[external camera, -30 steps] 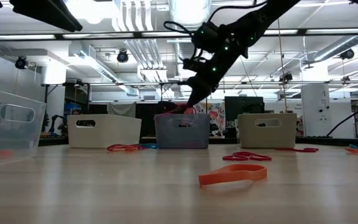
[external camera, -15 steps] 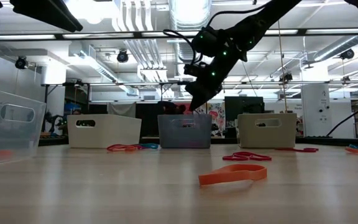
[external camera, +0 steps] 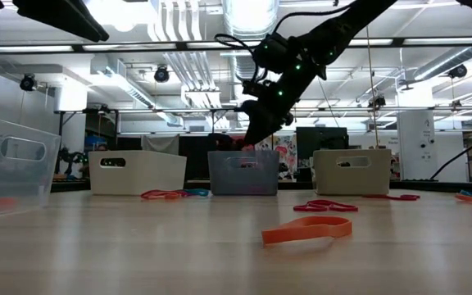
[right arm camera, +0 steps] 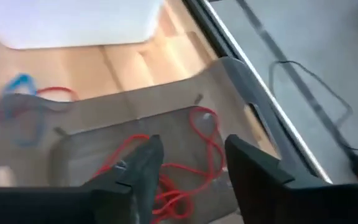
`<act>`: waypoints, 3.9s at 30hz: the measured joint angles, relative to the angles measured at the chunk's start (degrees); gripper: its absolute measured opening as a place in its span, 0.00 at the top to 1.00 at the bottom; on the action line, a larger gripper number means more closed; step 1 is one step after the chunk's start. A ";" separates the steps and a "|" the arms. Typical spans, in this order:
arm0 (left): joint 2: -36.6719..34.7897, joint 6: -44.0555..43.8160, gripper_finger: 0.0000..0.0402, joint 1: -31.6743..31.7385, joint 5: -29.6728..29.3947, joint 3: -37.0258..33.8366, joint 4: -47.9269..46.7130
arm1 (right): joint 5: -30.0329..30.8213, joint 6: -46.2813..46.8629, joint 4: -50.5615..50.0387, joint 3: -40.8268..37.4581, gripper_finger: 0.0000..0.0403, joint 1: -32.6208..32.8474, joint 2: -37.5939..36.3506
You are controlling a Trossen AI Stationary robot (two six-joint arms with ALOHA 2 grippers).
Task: Sort rubber bands into baskets
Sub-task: Put the orange rubber band into the transparent bin
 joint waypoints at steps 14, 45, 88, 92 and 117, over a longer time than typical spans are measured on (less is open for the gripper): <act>0.18 -3.97 0.67 0.00 3.50 -0.04 2.65 | -5.15 2.20 -7.39 0.07 0.55 13.09 -9.00; 10.04 -4.93 0.67 0.07 13.92 -0.04 14.86 | -4.64 27.96 -33.53 -4.85 0.63 37.84 -14.22; 18.03 1.59 0.67 0.02 13.54 5.46 23.71 | 0.37 21.93 -0.60 -8.04 0.75 50.46 7.31; 18.03 2.08 0.67 -0.07 13.59 5.44 24.30 | 0.70 21.88 -0.26 -8.01 0.84 50.46 8.65; 18.01 1.58 0.67 -1.57 15.52 2.98 35.76 | 30.85 -0.39 0.64 1.86 0.98 52.03 4.62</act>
